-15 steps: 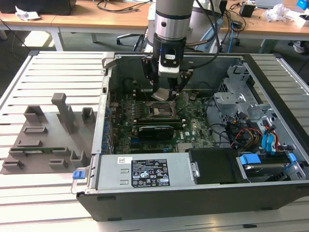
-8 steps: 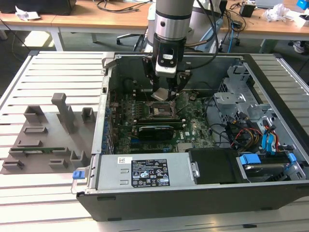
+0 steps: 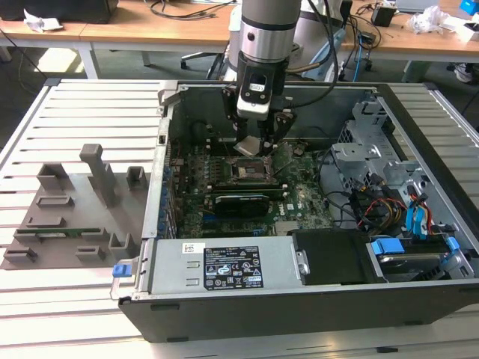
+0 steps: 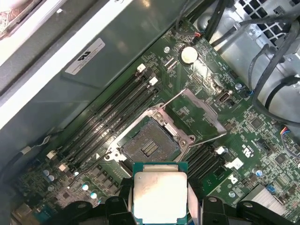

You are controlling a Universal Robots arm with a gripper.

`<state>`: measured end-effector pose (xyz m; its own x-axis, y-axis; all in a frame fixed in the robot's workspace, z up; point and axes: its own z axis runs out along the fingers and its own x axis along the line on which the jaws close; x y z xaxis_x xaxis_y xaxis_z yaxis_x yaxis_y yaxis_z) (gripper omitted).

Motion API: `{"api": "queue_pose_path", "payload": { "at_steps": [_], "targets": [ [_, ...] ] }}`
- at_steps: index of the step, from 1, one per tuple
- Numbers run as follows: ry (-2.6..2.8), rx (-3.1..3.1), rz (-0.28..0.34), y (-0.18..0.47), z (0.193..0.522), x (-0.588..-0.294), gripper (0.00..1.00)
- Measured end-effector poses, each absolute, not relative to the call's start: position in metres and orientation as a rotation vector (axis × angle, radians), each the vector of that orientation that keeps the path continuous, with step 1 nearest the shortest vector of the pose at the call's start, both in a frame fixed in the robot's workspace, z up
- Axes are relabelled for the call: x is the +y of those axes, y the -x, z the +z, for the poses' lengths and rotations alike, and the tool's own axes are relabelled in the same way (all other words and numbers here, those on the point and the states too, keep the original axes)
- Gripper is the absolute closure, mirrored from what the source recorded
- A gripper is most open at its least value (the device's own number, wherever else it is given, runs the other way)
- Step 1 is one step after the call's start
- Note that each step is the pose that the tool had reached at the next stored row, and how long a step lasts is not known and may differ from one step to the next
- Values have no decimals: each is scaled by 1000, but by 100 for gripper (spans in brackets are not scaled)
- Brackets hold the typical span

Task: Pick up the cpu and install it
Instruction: 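Place the cpu into insertion slot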

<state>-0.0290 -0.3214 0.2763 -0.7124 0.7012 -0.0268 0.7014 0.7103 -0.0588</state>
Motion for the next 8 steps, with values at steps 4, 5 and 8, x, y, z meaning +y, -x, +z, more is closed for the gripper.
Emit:
{"api": "queue_pose_path", "payload": {
  "at_steps": [4,5,8],
  "targets": [
    [-1230,2887,-101,29,276,-321,45],
    [-1240,2883,-101,29,276,-321,45],
    [-1285,2864,-101,29,276,-321,45]
  ]
}}
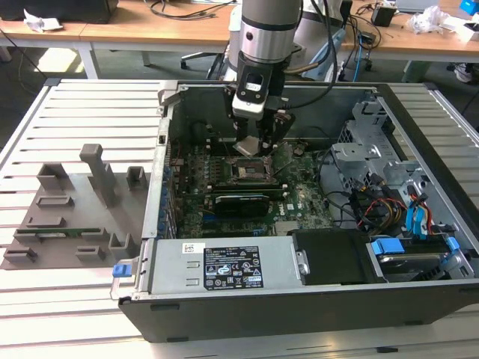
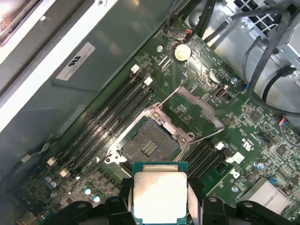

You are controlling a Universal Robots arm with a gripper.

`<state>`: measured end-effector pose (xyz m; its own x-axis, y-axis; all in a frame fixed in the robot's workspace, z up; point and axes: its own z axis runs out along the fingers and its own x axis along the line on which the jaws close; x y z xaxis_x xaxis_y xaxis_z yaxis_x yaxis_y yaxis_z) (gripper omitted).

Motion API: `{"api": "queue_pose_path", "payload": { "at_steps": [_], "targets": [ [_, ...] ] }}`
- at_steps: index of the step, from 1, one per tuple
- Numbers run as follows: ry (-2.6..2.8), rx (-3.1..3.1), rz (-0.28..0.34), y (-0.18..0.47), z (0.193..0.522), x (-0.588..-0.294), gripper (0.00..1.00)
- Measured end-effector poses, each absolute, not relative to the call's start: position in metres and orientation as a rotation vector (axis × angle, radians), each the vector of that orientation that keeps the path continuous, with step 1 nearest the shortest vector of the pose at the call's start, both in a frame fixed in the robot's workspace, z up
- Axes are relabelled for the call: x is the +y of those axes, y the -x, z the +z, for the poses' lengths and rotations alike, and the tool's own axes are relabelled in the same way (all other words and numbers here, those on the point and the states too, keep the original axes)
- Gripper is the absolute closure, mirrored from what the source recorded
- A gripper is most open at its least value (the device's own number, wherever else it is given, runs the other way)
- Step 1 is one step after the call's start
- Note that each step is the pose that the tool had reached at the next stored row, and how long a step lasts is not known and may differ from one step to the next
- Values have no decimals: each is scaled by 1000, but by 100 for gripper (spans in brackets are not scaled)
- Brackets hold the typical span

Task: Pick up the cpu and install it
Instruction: 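Place the cpu into insertion slot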

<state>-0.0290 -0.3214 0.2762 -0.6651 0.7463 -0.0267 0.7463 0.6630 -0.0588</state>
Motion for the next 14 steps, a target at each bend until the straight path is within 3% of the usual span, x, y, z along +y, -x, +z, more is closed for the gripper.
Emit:
{"api": "queue_pose_path", "payload": {
  "at_steps": [14],
  "targets": [
    [-1445,2792,-101,29,276,-321,45]
  ]
}}
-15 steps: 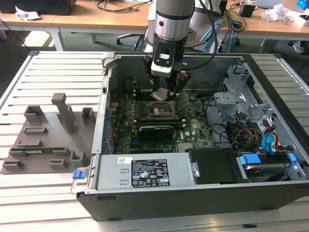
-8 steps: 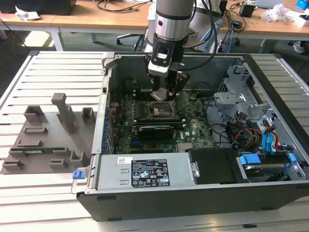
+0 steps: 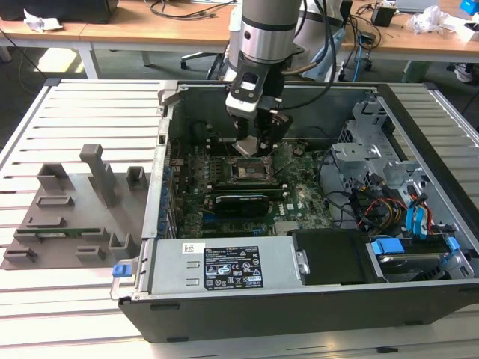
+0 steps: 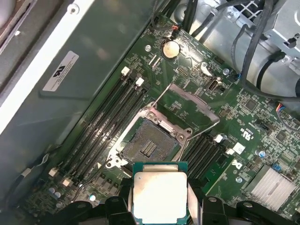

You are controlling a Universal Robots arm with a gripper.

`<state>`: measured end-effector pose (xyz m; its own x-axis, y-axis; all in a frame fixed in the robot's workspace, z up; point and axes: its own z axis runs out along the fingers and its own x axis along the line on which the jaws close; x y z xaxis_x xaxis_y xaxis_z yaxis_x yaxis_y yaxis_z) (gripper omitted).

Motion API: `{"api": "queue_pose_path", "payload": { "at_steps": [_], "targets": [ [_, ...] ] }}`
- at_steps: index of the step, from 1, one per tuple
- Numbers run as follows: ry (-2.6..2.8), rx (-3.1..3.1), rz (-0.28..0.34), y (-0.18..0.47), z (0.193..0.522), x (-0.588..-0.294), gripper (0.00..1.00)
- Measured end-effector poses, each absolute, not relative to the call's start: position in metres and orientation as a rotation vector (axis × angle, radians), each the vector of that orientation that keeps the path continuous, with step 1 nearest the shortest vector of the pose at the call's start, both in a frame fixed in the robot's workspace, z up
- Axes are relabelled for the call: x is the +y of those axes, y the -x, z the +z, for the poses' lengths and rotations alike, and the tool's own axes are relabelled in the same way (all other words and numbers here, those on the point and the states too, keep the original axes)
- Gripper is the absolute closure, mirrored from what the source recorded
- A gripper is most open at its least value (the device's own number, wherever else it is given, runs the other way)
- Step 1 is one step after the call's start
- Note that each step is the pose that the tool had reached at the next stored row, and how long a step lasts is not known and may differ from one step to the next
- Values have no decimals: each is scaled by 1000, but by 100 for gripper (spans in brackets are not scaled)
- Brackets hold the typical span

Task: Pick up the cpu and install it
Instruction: 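Place the cpu into insertion slot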

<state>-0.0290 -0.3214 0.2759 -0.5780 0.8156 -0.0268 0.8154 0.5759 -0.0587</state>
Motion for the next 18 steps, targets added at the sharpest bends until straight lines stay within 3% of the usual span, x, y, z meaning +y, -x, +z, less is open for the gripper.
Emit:
{"api": "queue_pose_path", "payload": {
  "at_steps": [15,18],
  "targets": [
    [1597,-2695,101,29,276,-321,45],
    [1837,-2531,99,29,276,-321,45]
  ]
}}
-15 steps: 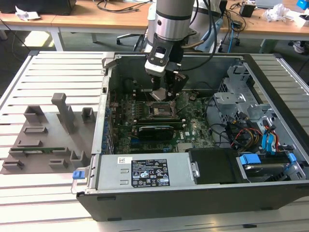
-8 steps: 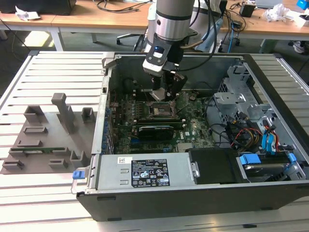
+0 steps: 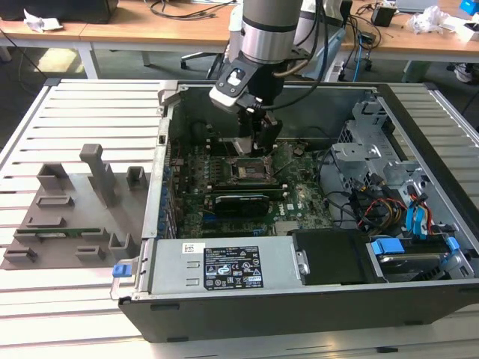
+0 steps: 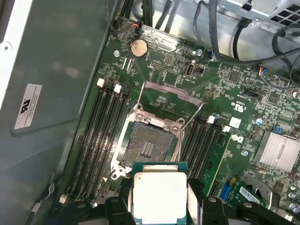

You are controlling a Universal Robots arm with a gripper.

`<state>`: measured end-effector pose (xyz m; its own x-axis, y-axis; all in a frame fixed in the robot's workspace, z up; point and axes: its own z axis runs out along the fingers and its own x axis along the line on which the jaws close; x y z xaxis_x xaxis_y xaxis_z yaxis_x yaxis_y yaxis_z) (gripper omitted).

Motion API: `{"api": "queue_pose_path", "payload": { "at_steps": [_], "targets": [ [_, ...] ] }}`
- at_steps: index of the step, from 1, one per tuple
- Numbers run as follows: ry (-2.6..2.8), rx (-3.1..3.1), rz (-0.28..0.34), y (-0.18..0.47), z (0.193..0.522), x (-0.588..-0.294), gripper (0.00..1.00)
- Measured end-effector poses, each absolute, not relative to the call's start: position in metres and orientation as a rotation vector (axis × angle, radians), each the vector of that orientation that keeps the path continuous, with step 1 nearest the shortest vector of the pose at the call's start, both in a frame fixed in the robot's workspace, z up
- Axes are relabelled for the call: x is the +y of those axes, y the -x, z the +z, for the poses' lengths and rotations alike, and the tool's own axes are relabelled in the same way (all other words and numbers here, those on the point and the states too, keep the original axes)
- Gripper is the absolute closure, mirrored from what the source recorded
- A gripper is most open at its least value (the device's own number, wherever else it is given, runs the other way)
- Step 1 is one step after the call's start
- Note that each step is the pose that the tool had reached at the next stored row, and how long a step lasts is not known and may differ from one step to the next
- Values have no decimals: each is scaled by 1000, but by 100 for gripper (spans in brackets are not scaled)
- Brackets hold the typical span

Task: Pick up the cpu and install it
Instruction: 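Place the cpu into insertion slot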

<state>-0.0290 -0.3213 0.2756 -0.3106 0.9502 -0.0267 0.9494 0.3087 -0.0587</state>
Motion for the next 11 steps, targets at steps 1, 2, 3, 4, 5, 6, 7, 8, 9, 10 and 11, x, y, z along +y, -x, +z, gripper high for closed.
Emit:
{"api": "queue_pose_path", "payload": {
  "at_steps": [1,2,3,4,5,6,7,8,9,10,11],
  "targets": [
    [1856,-2516,99,29,276,-321,45],
    [1865,-2509,99,29,276,-321,45],
    [1872,-2504,99,29,276,-321,45],
    [1885,-2494,99,29,276,-321,45],
    [1893,-2488,98,29,276,-321,45],
    [1899,-2483,98,29,276,-321,45],
    [1907,-2476,98,29,276,-321,45],
    [1914,-2470,98,29,276,-321,45],
    [1924,-2463,98,29,276,-321,45],
    [1937,-2452,98,29,276,-321,45],
    [1950,-2441,98,29,276,-321,45]
  ]
}}
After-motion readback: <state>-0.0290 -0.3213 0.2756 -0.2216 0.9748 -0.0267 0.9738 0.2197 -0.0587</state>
